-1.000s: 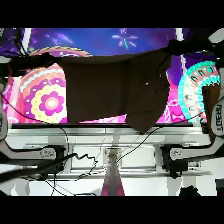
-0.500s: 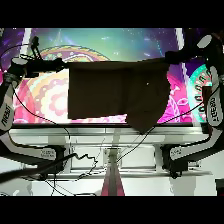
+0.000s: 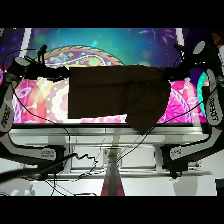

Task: Fold the clothes and pants, and hang the long-sleeved shirts on hangers.

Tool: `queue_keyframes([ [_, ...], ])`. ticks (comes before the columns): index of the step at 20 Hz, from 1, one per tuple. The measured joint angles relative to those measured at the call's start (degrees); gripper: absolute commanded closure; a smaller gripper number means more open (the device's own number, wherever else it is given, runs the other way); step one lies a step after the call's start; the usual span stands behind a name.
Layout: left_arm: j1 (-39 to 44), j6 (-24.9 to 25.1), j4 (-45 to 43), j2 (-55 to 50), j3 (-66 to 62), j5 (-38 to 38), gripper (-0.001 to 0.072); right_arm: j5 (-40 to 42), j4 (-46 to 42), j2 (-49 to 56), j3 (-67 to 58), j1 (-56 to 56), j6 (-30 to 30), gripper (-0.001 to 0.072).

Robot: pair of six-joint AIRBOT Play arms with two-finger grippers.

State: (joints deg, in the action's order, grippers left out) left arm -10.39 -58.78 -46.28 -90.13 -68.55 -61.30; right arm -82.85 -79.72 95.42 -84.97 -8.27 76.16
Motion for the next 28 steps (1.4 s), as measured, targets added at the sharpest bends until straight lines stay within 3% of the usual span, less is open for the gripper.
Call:
queue_keyframes([
  [1,-0.3,-0.1,0.1,1.2,0.0,-0.7,0.0167,-2.0,-0.8,-0.2,0.2,-0.5,0.1,0.0636],
  [6,-4.2,-0.4,0.7,10.8,0.0,-6.4,0.0166,-7.0,-2.7,-6.2,7.4,-6.3,0.2,0.0613],
  [7,-5.2,-0.4,0.5,13.1,0.1,-8.0,0.0166,-7.1,-2.6,-8.5,10.9,-8.2,0.2,0.0485],
  [8,-6.1,-0.4,0.5,15.1,0.3,-9.1,0.0166,-7.0,-2.1,-11.0,14.6,-9.9,0.2,0.0309],
  [9,-7.0,-0.4,0.5,17.3,0.7,-9.9,0.0166,-6.5,-1.1,-13.6,19.1,-11.7,0.2,0.0211],
  [12,-9.1,-0.4,1.1,23.2,2.9,-11.2,0.0166,-3.3,1.7,-19.7,31.3,-15.5,0.1,0.0307],
  [18,-11.8,0.2,1.3,32.4,12.8,-12.2,0.0166,3.3,12.4,-23.4,46.7,-17.8,-3.8,0.0308],
  [28,-14.3,0.7,1.2,35.5,25.5,-12.3,0.0167,9.7,22.8,-24.0,56.7,-17.8,-9.6,0.0339],
])
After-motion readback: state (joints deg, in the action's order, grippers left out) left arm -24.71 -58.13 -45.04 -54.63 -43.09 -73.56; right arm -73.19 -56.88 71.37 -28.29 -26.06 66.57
